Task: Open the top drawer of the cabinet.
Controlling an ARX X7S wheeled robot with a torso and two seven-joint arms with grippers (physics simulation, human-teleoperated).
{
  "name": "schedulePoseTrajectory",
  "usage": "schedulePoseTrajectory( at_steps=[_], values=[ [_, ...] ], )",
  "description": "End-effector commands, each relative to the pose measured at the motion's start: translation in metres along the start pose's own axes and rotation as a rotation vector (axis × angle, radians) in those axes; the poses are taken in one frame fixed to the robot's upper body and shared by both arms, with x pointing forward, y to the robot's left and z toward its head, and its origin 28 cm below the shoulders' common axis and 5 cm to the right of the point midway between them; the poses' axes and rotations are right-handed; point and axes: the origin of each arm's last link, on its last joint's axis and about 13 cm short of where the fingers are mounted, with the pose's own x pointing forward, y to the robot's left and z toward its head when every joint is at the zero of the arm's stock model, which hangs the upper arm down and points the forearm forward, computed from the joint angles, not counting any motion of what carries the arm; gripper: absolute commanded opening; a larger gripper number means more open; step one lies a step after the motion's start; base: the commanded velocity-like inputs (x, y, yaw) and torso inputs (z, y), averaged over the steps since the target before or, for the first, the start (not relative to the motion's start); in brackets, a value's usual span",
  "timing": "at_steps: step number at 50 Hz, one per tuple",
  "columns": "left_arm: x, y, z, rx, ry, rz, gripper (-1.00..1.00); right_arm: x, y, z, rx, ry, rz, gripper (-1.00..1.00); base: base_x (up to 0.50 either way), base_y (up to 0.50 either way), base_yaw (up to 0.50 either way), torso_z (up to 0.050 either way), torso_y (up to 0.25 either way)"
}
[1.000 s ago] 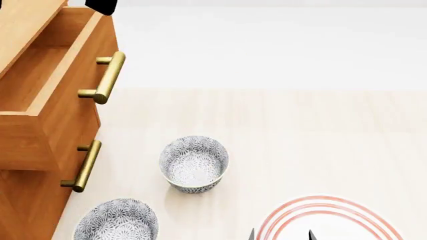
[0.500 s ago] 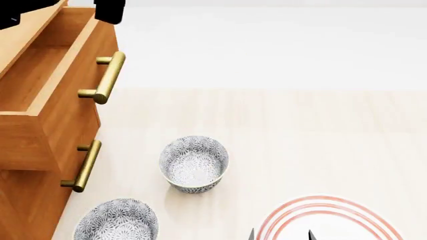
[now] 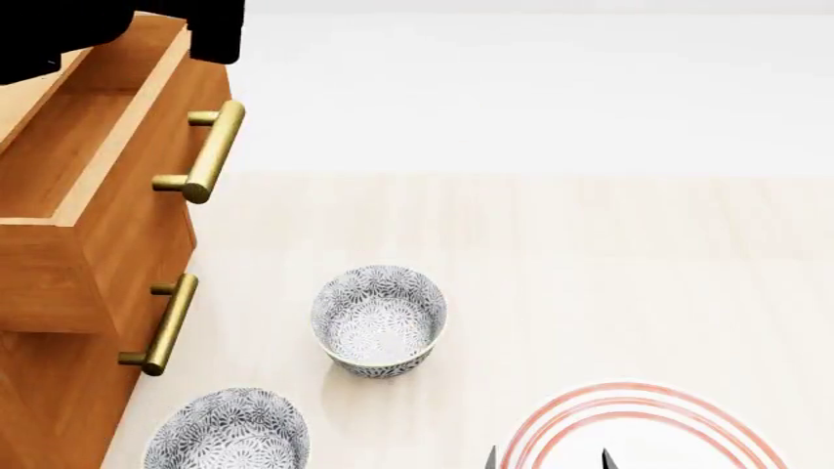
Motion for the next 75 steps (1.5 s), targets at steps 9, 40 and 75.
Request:
schedulePoseTrajectory(
  at_steps=[9,40,75],
  values=[
    [0.022,0.002,-0.022,-0.053,0.048,-0.008,1.0,0.0,0.0,0.0,0.001,-0.001,-0.002,1.0,0.0,0.0,0.0,0.0,0.0],
    [0.05,0.012,-0.069,-0.107,0.143,-0.014,1.0,-0.001,0.0,0.0,0.001,-0.001,-0.001,1.0,0.0,0.0,0.0,0.0,0.0],
    [0.051,-0.005,-0.073,-0.168,0.162,-0.155,1.0,0.0,0.0,-0.001,0.0,-0.001,-0.001,1.0,0.0,0.0,0.0,0.0,0.0]
  ],
)
